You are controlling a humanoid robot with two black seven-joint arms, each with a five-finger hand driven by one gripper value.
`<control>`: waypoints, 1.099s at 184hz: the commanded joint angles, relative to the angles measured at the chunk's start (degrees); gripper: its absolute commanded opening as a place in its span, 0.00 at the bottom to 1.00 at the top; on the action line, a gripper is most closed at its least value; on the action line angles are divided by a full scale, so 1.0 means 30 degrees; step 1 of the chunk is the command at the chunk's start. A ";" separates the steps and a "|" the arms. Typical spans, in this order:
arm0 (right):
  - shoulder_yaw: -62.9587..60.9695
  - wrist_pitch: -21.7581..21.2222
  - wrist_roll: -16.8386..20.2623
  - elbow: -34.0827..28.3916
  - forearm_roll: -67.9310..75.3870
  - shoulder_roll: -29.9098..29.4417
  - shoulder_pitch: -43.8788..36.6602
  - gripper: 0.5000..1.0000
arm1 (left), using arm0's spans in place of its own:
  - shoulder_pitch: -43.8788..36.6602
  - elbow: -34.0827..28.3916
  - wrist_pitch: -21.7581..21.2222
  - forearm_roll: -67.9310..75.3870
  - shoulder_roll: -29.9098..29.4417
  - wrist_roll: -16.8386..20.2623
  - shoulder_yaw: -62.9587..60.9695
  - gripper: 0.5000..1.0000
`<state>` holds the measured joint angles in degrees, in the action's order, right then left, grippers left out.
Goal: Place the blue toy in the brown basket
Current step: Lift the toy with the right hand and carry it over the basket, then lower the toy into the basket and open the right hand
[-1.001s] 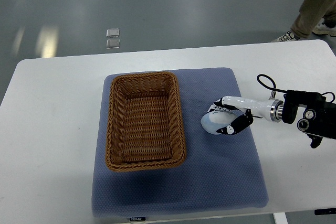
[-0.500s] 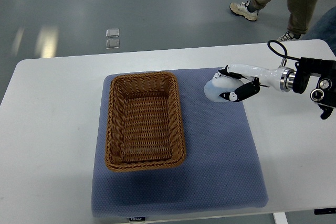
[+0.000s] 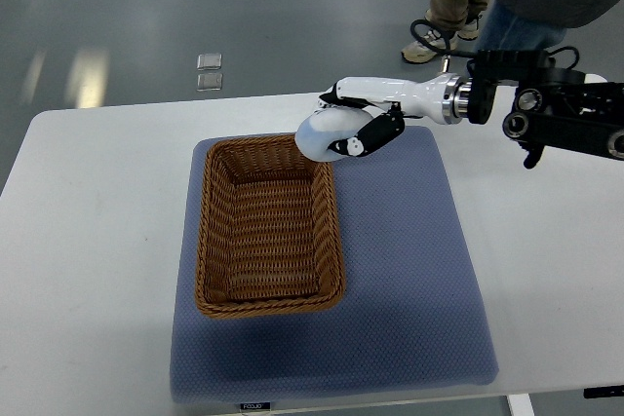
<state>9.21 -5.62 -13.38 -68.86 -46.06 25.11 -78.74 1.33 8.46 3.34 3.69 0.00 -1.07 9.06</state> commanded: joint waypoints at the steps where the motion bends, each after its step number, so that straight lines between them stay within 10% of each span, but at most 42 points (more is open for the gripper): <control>1: 0.0591 0.0028 0.0005 0.1333 0.0236 -0.2070 -0.0444 0.02 | -0.0002 0.0052 0.0000 0.0001 0.0000 0.0004 -0.0004 1.00; 101: 0.1382 0.0643 0.0005 0.6138 -0.0115 -0.8076 0.1871 0.07 | -0.0002 -0.0036 0.0000 0.0001 0.0000 0.0004 -0.0004 1.00; 164: 0.1910 0.1141 -0.0229 0.6607 -0.0467 -0.8310 0.2866 0.72 | -0.0002 -0.0036 0.0000 0.0001 0.0000 0.0004 -0.0063 1.00; 202: 0.1354 0.0994 -0.0258 0.6548 -0.0116 -0.8047 0.2604 0.80 | -0.0002 -0.0065 0.0000 0.0001 0.0000 0.0004 -0.0063 1.00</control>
<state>14.53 -2.31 -14.06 -49.05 -47.03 0.25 -70.27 1.32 8.29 3.34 3.69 0.00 -1.05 8.84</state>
